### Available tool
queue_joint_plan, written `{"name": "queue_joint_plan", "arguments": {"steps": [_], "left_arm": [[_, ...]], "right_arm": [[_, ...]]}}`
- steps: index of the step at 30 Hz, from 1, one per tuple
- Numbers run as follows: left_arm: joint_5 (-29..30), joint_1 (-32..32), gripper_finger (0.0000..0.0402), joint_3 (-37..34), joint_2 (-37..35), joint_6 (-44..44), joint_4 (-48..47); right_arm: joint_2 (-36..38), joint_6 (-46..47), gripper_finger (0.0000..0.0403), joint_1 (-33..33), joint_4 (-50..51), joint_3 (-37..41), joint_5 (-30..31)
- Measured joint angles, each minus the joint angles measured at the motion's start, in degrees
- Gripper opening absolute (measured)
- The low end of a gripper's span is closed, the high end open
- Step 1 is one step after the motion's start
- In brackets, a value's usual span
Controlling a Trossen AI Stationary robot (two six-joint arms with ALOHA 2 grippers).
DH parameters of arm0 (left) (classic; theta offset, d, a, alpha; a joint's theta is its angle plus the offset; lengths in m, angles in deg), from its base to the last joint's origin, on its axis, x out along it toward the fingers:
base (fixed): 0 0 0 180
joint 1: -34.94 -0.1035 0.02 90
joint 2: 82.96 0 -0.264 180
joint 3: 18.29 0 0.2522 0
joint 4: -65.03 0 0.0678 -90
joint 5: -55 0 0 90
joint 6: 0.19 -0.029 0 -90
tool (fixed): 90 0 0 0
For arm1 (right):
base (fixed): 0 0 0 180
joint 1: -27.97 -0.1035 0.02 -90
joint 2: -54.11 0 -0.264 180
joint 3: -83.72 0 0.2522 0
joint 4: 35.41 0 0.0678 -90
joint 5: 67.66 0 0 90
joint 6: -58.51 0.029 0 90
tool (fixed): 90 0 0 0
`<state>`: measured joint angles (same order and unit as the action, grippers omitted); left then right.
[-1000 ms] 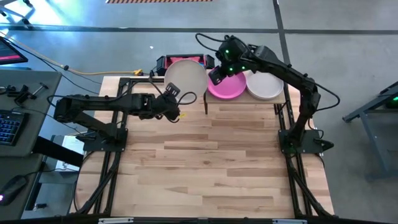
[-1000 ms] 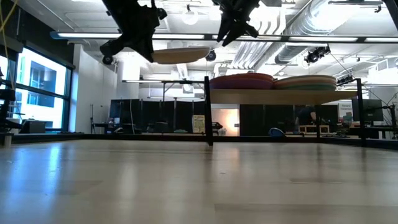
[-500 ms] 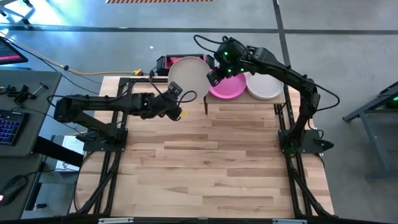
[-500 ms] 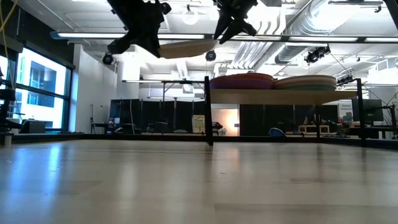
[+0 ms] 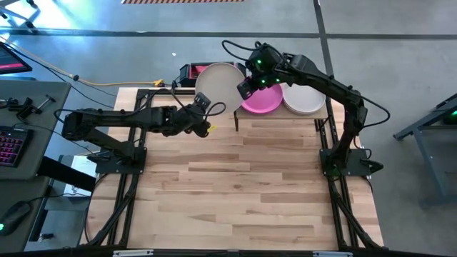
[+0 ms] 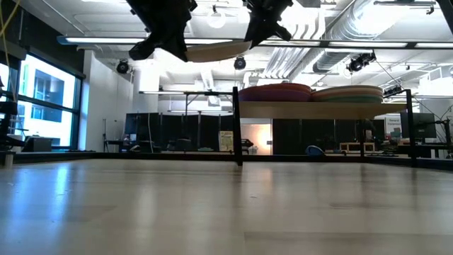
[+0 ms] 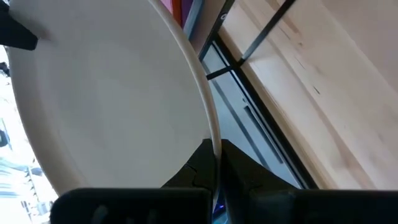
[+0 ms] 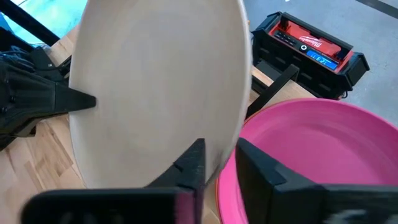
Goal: Place and stack plates onto a shelf
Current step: Stack the white plate on top of the pink plate on the shelf
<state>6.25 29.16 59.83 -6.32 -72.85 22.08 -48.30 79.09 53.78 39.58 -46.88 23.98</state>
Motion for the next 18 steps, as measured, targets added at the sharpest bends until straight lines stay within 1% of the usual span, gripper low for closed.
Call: {"name": "queue_joint_plan", "arguments": {"steps": [3, 4, 8, 11, 14, 18], "left_arm": [[0.0, 0.0, 0.0001, 0.0, 0.0, 0.4, 0.6], [0.0, 0.0, 0.0001, 0.0, 0.0, 0.3, 0.8], [0.0, 0.0, 0.0001, 0.0, 0.0, 0.4, 1.1], [-0.1, 0.2, 0.0003, 0.0, 0.0, 1.6, 2.4], [-0.1, 0.3, 0.0013, 0.0, 0.0, 3.3, 3.9], [-0.1, 0.3, 0.0031, 0.0, 0.0, 6.4, 4.5]], "right_arm": [[0.0, -0.6, 0.0018, 0.0, 0.0, 0.0, 0.3], [0.0, -0.7, 0.001, 0.1, -0.1, 0.0, 0.4], [0.0, 0.0, 0.0011, 0.3, -0.1, 0.0, 0.3], [0.0, 0.1, 0.0004, 0.5, -0.1, 0.0, 0.5], [0.0, 0.2, 0.0003, 0.5, 0.1, 0.0, 1.8], [0.0, 0.2, 0.0002, 0.5, 0.2, 0.0, 2.0]]}}
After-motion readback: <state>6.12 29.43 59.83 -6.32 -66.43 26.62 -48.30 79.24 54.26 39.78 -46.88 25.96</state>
